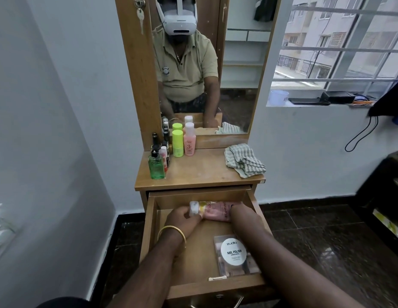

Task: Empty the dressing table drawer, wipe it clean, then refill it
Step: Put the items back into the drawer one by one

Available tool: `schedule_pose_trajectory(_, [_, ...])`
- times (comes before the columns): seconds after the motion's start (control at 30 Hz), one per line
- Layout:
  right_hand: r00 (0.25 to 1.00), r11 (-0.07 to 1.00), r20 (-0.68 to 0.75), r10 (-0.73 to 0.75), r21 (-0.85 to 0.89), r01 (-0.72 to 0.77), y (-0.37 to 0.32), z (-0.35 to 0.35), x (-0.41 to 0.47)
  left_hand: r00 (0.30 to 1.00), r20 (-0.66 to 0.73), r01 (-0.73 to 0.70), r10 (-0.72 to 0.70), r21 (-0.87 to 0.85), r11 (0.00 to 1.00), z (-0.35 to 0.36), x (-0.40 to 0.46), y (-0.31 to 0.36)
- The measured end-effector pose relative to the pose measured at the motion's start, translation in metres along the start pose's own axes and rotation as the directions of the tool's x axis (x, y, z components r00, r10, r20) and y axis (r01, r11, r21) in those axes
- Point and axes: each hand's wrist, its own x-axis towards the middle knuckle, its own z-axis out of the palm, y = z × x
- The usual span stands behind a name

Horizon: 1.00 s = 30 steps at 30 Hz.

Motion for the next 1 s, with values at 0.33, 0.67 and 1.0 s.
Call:
schedule_pose_trajectory(0.33, [0.940,0.979,-0.274,-0.206,-0.071,0.193,-0.009,-0.037,-0.012,1.000,-0.022,0.007,-0.007,0.022,1.000,-0.001,0.000,0.002])
schedule_pose_trajectory(0.67, [0.746,0.887,-0.596,-0.297,0.117,0.446,-0.094,-0.123,0.043,1.000,-0.021,-0.011,0.011,0.018,1.000,0.000,0.000,0.004])
schedule_pose_trajectory(1.0, [0.650,0.866,-0.631,-0.423,-0.072,0.494,-0.127,-0.135,0.078,0.997,-0.069,-0.043,0.046,0.044,0.998,0.002,-0.002,0.004])
